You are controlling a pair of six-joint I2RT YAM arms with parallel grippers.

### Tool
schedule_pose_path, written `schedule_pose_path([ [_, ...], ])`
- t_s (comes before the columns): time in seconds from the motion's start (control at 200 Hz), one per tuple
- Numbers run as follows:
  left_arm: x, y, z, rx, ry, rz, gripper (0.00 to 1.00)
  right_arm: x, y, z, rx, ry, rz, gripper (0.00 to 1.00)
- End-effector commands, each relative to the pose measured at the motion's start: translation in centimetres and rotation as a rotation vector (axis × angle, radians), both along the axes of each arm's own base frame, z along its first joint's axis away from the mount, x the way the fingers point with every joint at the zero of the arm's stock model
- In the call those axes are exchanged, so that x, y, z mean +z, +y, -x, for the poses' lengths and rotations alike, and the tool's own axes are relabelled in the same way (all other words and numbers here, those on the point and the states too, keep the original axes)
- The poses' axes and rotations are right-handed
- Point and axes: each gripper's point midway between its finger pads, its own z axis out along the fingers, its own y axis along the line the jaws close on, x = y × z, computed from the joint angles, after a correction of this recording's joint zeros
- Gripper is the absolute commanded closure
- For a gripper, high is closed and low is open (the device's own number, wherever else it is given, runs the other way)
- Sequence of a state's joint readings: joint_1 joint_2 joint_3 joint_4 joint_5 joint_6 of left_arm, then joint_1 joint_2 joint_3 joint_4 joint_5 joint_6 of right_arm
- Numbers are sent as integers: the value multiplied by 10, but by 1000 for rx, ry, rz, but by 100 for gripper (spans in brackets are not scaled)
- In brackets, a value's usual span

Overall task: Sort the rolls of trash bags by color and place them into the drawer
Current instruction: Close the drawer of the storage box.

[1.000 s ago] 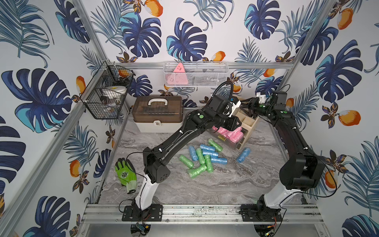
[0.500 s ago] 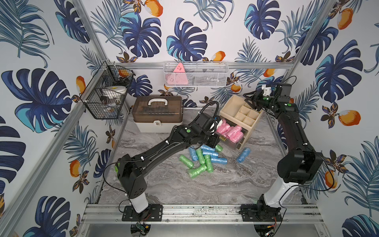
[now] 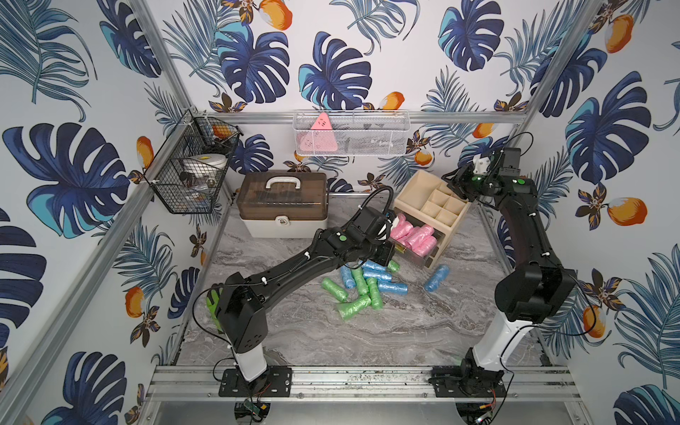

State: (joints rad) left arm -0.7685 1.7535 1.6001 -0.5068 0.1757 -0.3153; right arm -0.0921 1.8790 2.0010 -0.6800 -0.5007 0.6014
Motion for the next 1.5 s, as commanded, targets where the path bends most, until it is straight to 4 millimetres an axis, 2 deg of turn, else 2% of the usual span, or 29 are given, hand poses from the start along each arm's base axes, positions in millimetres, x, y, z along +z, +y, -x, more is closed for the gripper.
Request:
schedule_pose_path([
  [0.0, 2, -1, -6, 17, -22, 13, 82, -2, 3, -2, 5, 9, 50, 60],
  [0.14, -1, 3, -7, 27, -28, 1, 82, -6, 10, -6, 6, 31, 117, 60],
  [0.295, -3, 5, -8, 34, -33, -5, 82, -9, 12, -2, -13, 69, 241, 61],
  [0.465, -7, 1, -11, 34, -29, -3, 82, -8, 16, 3, -11, 87, 322, 61],
  [0.57, -8, -2, -12, 29, -24, 5, 82, -15, 13, 3, -17, 115, 350, 62],
  [0.816, -13, -6, -14, 26, -14, 11, 78, -23, 15, 3, -6, 128, 355, 63],
  [0.826, -13, -6, -14, 27, -13, 13, 78, -33, 16, -1, -1, 147, 354, 63],
  [0.841, -14, -6, -14, 28, -13, 14, 78, -37, 16, -2, 3, 155, 352, 63],
  [1.081, -23, -15, -20, 25, 5, 25, 77, -51, 25, -5, 20, 176, 341, 64],
  [1.496, -22, -22, -44, 89, -70, 33, 74, -69, 35, 0, 45, 215, 331, 64],
])
